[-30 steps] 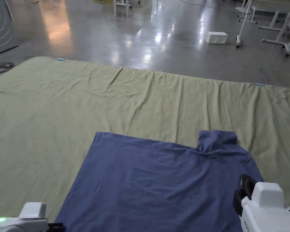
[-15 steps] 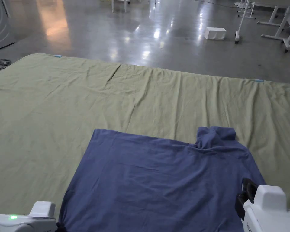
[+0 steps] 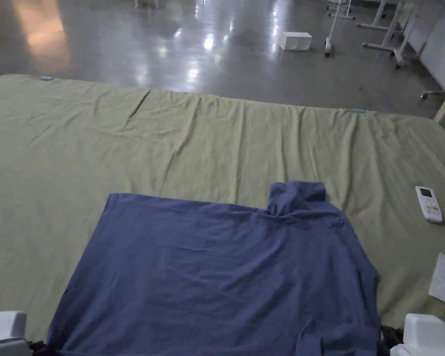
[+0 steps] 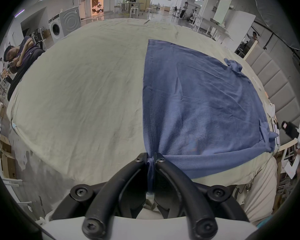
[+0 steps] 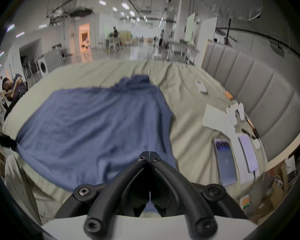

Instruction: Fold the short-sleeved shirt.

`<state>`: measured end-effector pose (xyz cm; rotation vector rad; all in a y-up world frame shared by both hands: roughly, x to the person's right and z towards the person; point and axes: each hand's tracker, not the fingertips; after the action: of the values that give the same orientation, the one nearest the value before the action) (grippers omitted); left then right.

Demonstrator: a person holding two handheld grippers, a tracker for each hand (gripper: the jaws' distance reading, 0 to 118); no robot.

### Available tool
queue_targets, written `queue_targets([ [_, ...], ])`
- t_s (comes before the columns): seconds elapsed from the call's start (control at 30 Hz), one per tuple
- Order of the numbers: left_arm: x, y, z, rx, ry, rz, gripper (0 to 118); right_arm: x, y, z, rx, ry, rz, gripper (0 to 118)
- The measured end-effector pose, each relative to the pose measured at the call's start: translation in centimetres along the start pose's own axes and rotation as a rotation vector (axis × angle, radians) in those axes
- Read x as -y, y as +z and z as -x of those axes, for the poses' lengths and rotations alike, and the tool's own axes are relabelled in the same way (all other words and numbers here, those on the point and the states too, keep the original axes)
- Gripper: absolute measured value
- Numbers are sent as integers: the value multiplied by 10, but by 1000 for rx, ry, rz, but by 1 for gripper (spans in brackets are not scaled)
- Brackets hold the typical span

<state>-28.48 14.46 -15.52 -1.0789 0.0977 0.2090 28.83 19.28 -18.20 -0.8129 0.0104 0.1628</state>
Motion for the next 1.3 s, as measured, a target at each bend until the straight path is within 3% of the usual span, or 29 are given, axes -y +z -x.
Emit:
queue_targets([
  [0.1, -1, 0, 0, -2, -7, 1, 7, 17, -8, -10, 21, 21, 106, 4],
  [0.17, -1, -1, 0, -3, -6, 3, 7, 26, -14, -17, 37, -8, 159, 17],
  [0.3, 0, -3, -3, -13, -13, 8, 7, 41, -29, -22, 35, -10, 274, 58],
  [0.33, 0, -3, -4, -14, -13, 10, 7, 44, -34, -22, 25, -14, 289, 60],
  [0.43, 1, -5, -4, -18, -12, 13, 7, 51, -44, -18, -24, -42, 311, 60],
  [0.6, 2, -6, -4, -23, -14, 17, 7, 56, -60, -8, -10, -31, 325, 57],
  [0.67, 2, -6, -5, -28, -19, 17, 7, 54, -55, -7, -31, -32, 318, 41],
  [0.7, 2, -6, -6, -29, -21, 18, 7, 54, -53, -5, -52, -28, 310, 23],
  [0.73, 2, -7, -6, -30, -22, 18, 7, 52, -51, -2, -52, -21, 309, 14],
  [0.8, 3, -7, -7, -32, -21, 17, 7, 51, -51, 3, -35, 34, 310, 9],
  [0.93, 4, -7, -5, -30, -13, 4, 7, 51, -46, 2, -33, 19, 299, 7],
  [1.23, 2, 9, -4, -8, -13, -122, 7, 38, -13, -14, -72, -118, 138, 7],
  [1.3, -4, 13, -5, -7, -19, -165, 7, 29, -9, -11, -66, -86, 135, 7],
])
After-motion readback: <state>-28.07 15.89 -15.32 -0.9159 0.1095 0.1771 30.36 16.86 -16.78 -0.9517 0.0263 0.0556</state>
